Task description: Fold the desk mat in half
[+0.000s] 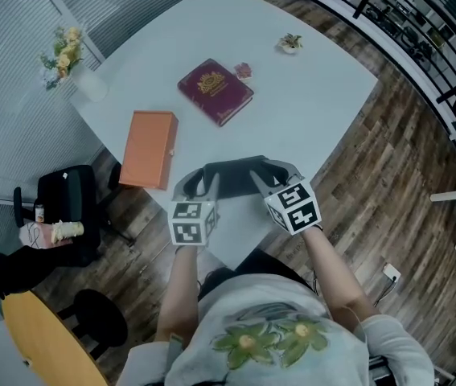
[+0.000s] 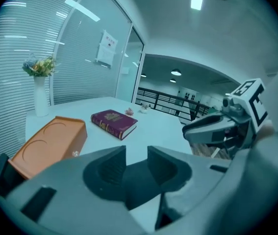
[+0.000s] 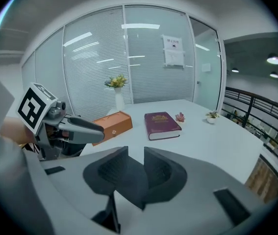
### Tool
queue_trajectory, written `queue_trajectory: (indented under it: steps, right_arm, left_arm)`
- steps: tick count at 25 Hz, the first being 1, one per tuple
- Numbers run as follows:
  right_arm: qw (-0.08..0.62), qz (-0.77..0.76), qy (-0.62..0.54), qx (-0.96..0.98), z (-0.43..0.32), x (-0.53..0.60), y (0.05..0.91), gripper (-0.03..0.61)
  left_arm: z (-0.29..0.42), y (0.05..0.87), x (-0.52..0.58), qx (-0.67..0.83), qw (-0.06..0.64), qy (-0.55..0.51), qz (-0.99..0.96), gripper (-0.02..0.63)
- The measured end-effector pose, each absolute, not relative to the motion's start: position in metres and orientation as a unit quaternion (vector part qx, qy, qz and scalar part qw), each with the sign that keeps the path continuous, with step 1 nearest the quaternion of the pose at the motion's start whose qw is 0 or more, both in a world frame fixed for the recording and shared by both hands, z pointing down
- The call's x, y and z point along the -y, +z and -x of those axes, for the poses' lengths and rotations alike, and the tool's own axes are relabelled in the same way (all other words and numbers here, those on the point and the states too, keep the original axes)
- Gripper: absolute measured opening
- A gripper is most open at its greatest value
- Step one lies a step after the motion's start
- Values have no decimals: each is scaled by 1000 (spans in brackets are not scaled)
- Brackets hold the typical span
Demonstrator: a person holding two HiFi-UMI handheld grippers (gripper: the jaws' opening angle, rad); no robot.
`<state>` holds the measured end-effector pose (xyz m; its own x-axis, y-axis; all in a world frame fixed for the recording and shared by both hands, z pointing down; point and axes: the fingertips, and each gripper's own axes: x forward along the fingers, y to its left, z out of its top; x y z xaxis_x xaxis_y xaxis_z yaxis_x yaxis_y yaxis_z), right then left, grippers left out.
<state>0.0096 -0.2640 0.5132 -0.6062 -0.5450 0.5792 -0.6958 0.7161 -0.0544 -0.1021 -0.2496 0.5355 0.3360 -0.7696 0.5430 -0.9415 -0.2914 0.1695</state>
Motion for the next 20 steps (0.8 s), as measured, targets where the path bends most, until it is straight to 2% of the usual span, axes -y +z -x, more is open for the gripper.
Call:
queue_trajectory:
  steps: [7, 11, 16, 20]
  right_arm:
    - [241, -374, 128, 886, -11, 236, 483, 43]
    - [224, -378, 129, 889, -12, 217, 471, 31]
    - [201, -392, 112, 891, -13, 194, 452, 18]
    - [190, -401, 102, 890, -13, 174, 438, 17]
  left_arm:
    - [83, 504, 226, 533, 205, 173, -803, 114]
    - [72, 487, 211, 521, 187, 169, -816, 99]
    - [61, 467, 193, 512, 156, 165, -828, 29]
    - [57, 457, 176, 508, 141, 166, -834, 7]
